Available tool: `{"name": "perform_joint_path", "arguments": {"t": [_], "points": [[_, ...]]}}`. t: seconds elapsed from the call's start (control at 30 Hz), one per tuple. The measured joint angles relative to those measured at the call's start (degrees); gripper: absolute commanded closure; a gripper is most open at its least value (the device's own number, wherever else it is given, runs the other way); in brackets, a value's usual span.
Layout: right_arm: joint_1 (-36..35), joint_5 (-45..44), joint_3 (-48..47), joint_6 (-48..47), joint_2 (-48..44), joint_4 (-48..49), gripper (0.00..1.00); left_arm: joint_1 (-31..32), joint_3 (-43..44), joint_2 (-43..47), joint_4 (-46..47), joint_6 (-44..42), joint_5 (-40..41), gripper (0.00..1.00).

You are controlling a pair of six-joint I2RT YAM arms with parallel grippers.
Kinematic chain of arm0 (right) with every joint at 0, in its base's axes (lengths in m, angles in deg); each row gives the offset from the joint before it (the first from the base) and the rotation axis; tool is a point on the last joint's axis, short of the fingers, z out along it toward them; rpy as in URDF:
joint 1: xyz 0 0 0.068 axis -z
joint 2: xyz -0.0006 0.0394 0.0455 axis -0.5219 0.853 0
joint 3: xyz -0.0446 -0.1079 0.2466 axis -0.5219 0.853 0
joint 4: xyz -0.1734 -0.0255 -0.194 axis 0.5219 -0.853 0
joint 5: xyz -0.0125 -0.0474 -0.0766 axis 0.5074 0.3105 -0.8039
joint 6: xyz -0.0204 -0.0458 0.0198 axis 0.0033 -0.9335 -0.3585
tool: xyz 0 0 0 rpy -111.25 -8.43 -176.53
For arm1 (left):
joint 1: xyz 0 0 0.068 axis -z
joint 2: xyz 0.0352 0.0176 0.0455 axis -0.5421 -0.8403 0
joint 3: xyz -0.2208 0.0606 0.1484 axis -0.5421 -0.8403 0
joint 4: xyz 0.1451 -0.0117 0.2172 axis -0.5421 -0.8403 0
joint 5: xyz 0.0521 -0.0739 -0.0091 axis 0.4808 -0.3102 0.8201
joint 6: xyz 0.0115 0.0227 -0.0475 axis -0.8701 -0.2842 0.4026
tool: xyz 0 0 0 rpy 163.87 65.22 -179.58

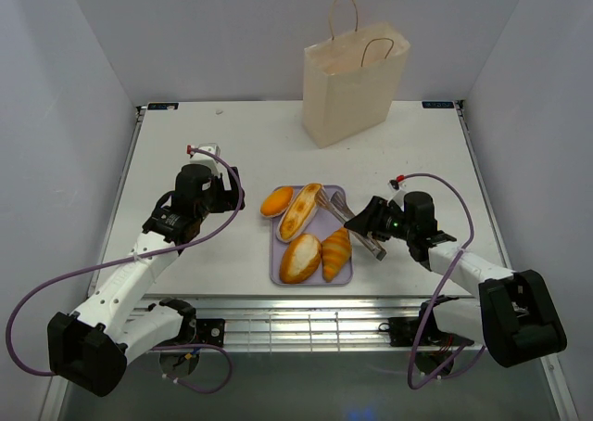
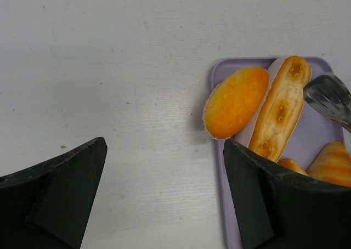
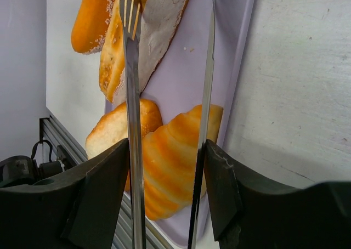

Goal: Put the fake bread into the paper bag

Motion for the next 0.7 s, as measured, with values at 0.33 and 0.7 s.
{"name": "perform_joint_path", "arguments": {"t": [0.33, 0.7], "points": [[0.00, 0.20, -0.76, 1.49, 0.79, 2.21, 0.39, 0.00, 0.00, 0.00, 0.00, 0.00, -0.28, 0.02], [0.00, -1.07, -2.97, 1.03, -1.62, -0.04, 0.38, 0.00, 0.00, 0.00, 0.00, 0.00, -1.20, 0.02]]}}
